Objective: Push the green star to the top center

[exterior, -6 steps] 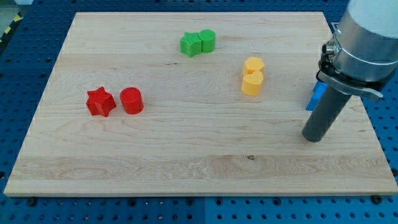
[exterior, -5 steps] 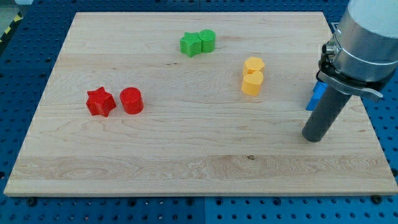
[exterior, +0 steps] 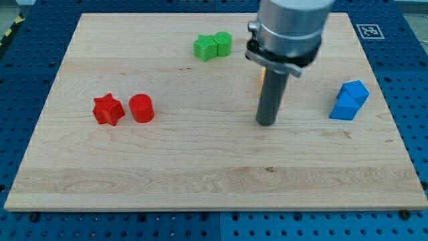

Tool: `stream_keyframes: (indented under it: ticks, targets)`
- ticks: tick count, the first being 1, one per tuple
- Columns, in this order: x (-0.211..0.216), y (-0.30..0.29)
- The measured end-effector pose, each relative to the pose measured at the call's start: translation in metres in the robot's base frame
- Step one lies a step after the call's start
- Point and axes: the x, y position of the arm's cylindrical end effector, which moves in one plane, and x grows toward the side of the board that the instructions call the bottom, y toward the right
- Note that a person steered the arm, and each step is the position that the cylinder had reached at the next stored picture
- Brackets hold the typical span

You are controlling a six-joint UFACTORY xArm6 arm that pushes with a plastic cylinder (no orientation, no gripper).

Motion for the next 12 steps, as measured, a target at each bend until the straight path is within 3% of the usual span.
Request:
stream_keyframes:
  ticks: [2, 5, 7, 9, 12]
  targets:
    - [-0.078, -0.07]
    - [-0.177, -0.077]
    - [-0.149, -0.085]
    - [-0.176, -0.147]
    - [-0.185, -0.164]
